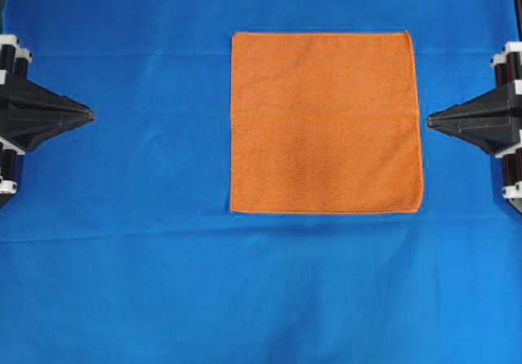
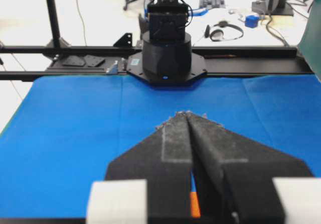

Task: Fold the orange towel.
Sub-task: 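Move both grippers to the towel's top-left and top-right corners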

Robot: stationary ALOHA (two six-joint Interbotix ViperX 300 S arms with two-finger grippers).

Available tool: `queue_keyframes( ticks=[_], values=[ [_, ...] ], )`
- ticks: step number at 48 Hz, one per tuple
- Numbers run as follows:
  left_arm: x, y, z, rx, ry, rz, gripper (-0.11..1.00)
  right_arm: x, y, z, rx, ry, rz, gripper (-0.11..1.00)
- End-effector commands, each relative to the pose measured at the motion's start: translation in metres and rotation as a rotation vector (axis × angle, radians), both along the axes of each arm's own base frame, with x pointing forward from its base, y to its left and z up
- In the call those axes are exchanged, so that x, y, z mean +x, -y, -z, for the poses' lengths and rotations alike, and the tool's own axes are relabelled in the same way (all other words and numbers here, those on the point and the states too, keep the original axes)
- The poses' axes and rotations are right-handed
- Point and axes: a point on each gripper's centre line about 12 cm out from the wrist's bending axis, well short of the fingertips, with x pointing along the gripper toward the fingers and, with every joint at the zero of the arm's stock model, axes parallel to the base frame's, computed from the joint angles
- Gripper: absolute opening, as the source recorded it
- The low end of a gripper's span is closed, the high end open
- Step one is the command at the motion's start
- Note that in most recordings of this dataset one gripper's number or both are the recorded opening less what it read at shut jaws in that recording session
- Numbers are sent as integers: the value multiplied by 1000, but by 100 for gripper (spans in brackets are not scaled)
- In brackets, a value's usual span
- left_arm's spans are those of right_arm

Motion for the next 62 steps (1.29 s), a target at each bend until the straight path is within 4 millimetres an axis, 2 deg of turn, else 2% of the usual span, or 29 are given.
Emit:
queue_keyframes(
  ticks=[1,15,30,34,36,43,47,49,62],
  values=[
    [6,-3,0,-27,-17,-15,0,2,2,-12,18,32,10,0],
    [24,-24,13,-32,-68,-109,0,-1,35,-1,111,-94,176,0],
    [51,-62,32,-51,-121,-251,2,-9,88,33,213,-274,446,1],
    [63,-75,38,-59,-146,-288,15,-12,103,47,248,-334,517,1],
    [69,-81,42,-65,-163,-302,24,-13,111,56,265,-371,556,7],
    [96,-105,59,-91,-236,-354,69,-16,136,80,309,-474,652,49],
    [113,-123,76,-105,-294,-386,88,-16,147,96,323,-541,686,63],
    [120,-129,84,-111,-317,-397,91,-15,152,102,329,-570,696,63],
    [159,-167,137,-145,-440,-447,89,-3,180,147,341,-709,725,60]
  ],
)
